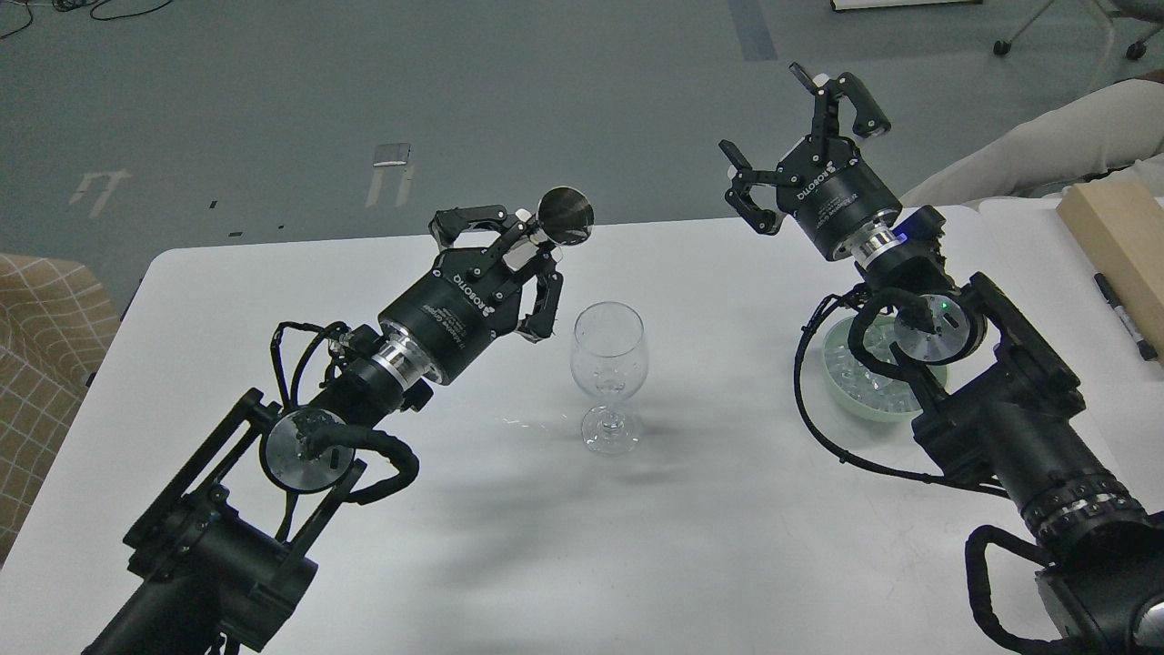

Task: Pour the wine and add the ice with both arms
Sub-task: 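Tilt the jigger over the wine glass with the left gripper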

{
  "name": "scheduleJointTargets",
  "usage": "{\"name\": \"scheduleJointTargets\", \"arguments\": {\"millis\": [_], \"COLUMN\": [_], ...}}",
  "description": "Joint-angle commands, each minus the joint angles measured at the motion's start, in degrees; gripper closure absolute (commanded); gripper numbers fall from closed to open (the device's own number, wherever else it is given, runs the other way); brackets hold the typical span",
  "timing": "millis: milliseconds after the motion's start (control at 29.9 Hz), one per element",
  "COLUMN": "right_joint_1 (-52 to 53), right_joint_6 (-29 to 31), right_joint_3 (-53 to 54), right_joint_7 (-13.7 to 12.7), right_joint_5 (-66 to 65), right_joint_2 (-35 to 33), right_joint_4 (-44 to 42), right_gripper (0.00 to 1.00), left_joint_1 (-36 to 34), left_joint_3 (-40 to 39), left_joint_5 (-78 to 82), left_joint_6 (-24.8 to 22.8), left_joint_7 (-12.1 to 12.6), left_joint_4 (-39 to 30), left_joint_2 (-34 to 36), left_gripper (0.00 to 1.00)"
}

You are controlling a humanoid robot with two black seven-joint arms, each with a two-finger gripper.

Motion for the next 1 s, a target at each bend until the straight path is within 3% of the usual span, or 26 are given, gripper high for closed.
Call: {"name": "scheduleJointTargets", "arguments": {"millis": [0,970], "right_joint_1": [-0.01,0.26], "right_joint_6": [0.0,0.0], "right_joint_3": [0.07,0.16], "right_joint_7": [0.0,0.0], "right_joint_5": [0.0,0.0], "right_joint_2": [0.0,0.0], "right_joint_4": [-0.01,0.08], "right_gripper": [0.01,0.01], "left_joint_1": [-0.35,-2.99], "left_joint_3": [0.06,3.31], "left_joint_5": [0.1,3.71], "left_joint_6": [0.02,0.1], "left_joint_7": [0.0,-0.53], "left_joint_4": [-0.05,0.21], "left_joint_2": [0.26,0.78], "left_gripper": [0.87,0.87]}}
